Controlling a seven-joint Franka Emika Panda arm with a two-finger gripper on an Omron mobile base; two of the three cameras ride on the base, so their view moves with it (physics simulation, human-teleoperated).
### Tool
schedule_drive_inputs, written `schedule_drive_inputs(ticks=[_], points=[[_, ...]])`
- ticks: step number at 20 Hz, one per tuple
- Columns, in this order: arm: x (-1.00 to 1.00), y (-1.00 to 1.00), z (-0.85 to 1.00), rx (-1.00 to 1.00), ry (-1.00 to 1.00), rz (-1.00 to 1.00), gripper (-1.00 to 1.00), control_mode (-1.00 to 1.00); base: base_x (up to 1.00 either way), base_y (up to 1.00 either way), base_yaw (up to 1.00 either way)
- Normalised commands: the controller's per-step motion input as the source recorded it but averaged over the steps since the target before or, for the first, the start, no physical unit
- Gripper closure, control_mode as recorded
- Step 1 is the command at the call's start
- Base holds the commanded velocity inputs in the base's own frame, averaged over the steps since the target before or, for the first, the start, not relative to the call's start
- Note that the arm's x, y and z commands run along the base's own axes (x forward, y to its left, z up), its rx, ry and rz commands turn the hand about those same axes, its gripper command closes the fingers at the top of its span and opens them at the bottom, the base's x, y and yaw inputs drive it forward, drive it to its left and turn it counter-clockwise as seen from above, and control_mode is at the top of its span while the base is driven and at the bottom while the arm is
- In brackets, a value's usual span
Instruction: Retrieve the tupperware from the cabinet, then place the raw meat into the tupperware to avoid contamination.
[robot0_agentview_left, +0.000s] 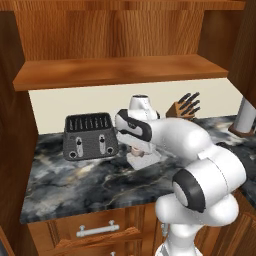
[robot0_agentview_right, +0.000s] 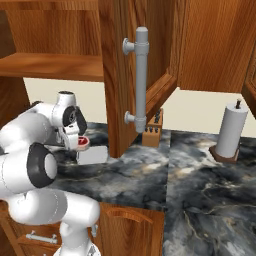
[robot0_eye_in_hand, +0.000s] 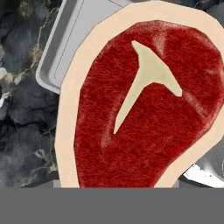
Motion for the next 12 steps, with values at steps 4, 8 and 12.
schedule_drive_inputs(ticks=[4, 8, 12], points=[[0.2, -0.01, 0.0, 0.0, 0.0, 0.0, 1.0, -1.0, 0.0, 0.0, 0.0], [0.19, -0.05, -0.06, 0.0, 0.01, -0.01, 1.0, -1.0, 0.0, 0.0, 0.0], [0.16, -0.08, -0.21, 0.0, 0.04, -0.02, 1.0, -1.0, 0.0, 0.0, 0.0]])
